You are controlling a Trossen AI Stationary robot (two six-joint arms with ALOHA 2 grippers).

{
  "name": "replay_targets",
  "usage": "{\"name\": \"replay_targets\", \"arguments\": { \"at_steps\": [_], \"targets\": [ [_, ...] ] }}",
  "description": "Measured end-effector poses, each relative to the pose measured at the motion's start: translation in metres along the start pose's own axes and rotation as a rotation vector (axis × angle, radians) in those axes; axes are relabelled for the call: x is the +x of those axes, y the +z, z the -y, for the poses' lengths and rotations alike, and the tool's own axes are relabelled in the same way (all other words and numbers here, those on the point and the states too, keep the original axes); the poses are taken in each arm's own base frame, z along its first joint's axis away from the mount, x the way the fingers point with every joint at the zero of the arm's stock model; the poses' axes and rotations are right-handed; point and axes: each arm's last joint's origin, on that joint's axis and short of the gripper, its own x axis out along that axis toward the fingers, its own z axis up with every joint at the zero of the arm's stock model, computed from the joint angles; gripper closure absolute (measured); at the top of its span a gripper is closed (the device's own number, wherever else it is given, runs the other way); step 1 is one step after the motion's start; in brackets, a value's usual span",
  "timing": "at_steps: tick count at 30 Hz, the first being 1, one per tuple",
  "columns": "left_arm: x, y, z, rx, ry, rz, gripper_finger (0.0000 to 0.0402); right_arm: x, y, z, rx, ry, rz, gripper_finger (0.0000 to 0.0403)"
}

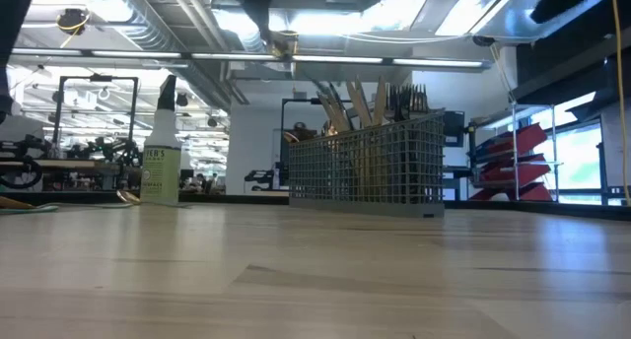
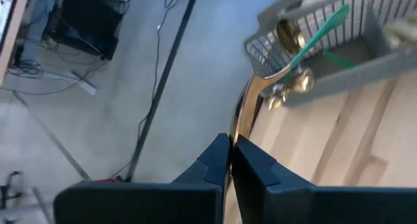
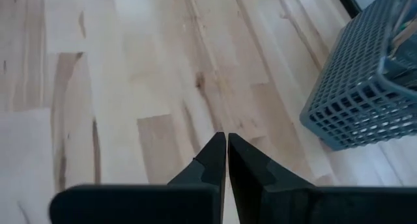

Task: Sort silverware
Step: Put the green spoon on the gray silverware organizer

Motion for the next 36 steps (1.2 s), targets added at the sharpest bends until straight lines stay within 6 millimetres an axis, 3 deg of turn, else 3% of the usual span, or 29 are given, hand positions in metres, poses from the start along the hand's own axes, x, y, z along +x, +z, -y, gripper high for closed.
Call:
{"name": "replay_targets", "arguments": {
  "at_steps": [6,36],
  "targets": [
    [0.016,0.003,0.009,0.08,-0.017,-0.063,0.0401,0.0,-0.009,-0.01,0.003,0.022,-0.036,0.0403],
    [0.084,0.033,0.043,0.393,0.0,-0.113,0.0401,-0.003,-0.008,-0.019,0.139,0.097,-0.023,0.0403]
  ]
}}
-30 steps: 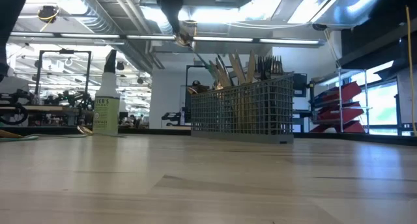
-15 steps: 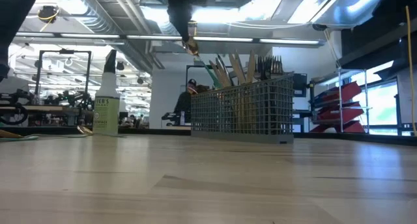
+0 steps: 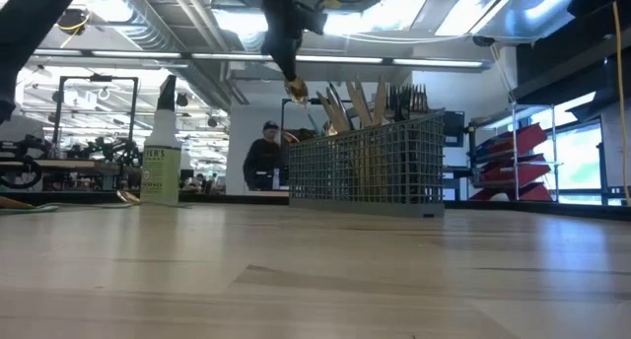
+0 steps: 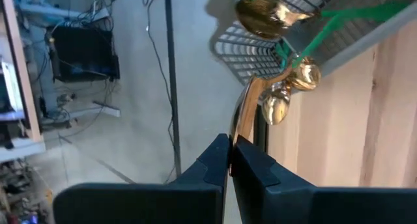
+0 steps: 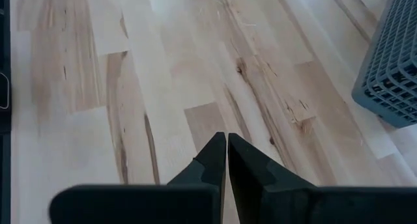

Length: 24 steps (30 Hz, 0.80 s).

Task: Sort silverware
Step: Put the green spoon on the gray silverware organizer

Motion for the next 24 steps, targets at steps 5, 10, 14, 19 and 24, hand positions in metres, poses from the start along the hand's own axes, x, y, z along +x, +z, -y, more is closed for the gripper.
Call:
{"name": "replay_targets", "arguments": {
  "at_steps": [5,10,14,19,24],
  "targets": [
    [0.015,0.007,0.007,0.108,-0.021,-0.024,0.0401,0.0,0.0,0.0,-0.001,-0.001,-0.003,0.0403],
    [0.023,0.015,0.013,0.176,-0.022,-0.019,0.0401,0.0,-0.001,0.0,-0.001,0.004,-0.015,0.0403],
    [0.02,0.021,0.014,0.191,0.002,0.019,0.0401,0.0,-0.001,0.0,-0.003,0.004,-0.016,0.0403],
    [0.016,0.025,0.017,0.269,0.01,0.037,0.0376,0.0,-0.001,0.0,-0.003,0.004,-0.015,0.0403],
    [0.014,0.034,0.014,0.252,0.049,0.113,0.0318,0.0,-0.001,0.0,-0.003,0.005,-0.016,0.0403]
  ]
}}
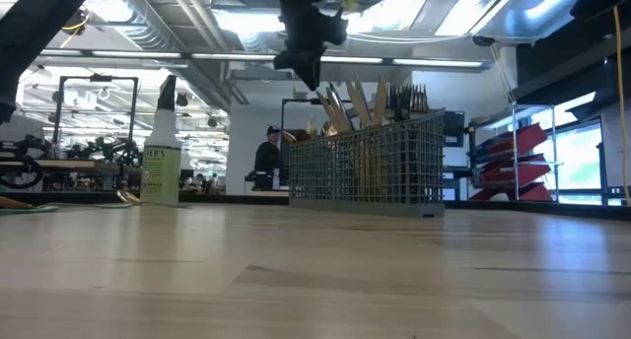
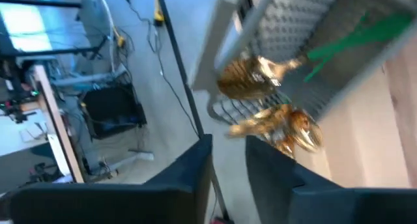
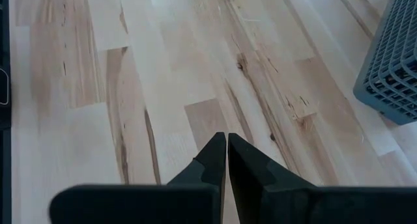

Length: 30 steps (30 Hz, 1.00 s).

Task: Sort silverware
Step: Put the green spoon on the gray silverware organizer

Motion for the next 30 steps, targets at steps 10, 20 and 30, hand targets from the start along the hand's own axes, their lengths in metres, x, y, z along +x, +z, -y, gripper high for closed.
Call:
{"name": "replay_targets", "arguments": {
  "at_steps": [10,20,30],
  "targets": [
    [-0.023,-0.001,-0.006,-0.149,0.049,0.06,0.0233,0.0,-0.001,0.0,-0.002,0.011,-0.023,0.0403],
    [-0.11,-0.049,-0.017,-0.613,-0.167,0.343,0.0231,0.0,0.0,0.002,-0.194,-0.026,0.015,0.0403],
    [-0.138,-0.076,0.074,-0.766,-0.387,0.26,0.0231,0.014,0.022,0.008,-0.437,-0.101,0.108,0.0403]
  ]
}}
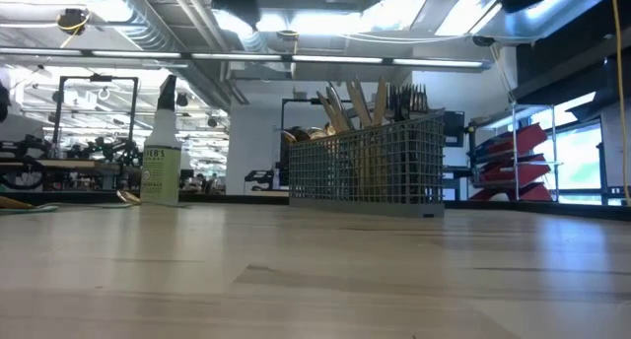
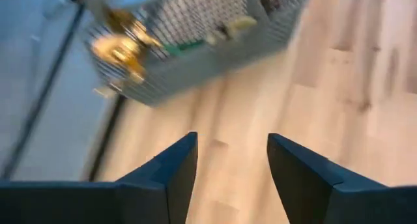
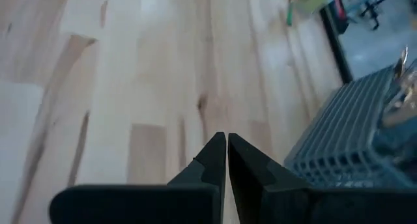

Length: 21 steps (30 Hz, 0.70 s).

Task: Sort silverware
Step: Put the green spoon on the gray silverware organizer

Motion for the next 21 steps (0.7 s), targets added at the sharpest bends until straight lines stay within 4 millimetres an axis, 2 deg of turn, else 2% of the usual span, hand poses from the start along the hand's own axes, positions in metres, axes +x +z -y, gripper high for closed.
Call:
{"name": "replay_targets", "arguments": {
  "at_steps": [4,9,14,17,21],
  "targets": [
    [0.018,-0.047,0.035,-0.111,-0.075,0.02,0.0231,0.018,0.02,0.006,-0.11,0.175,0.024,0.0403],
    [0.039,-0.11,0.077,-0.26,-0.199,0.042,0.0231,0.039,0.057,0.018,-0.205,0.358,0.259,0.0403],
    [0.053,-0.169,0.111,-0.4,-0.275,-0.093,0.0231,0.066,0.067,0.025,-0.334,0.411,0.347,0.0399],
    [0.05,-0.19,0.129,-0.45,-0.3,-0.169,0.0234,0.081,0.068,0.028,-0.361,0.388,0.336,0.0381],
    [0.037,-0.201,0.145,-0.467,-0.353,-0.224,0.0257,0.09,0.07,0.037,-0.358,0.365,0.341,0.0339]
  ]
}}
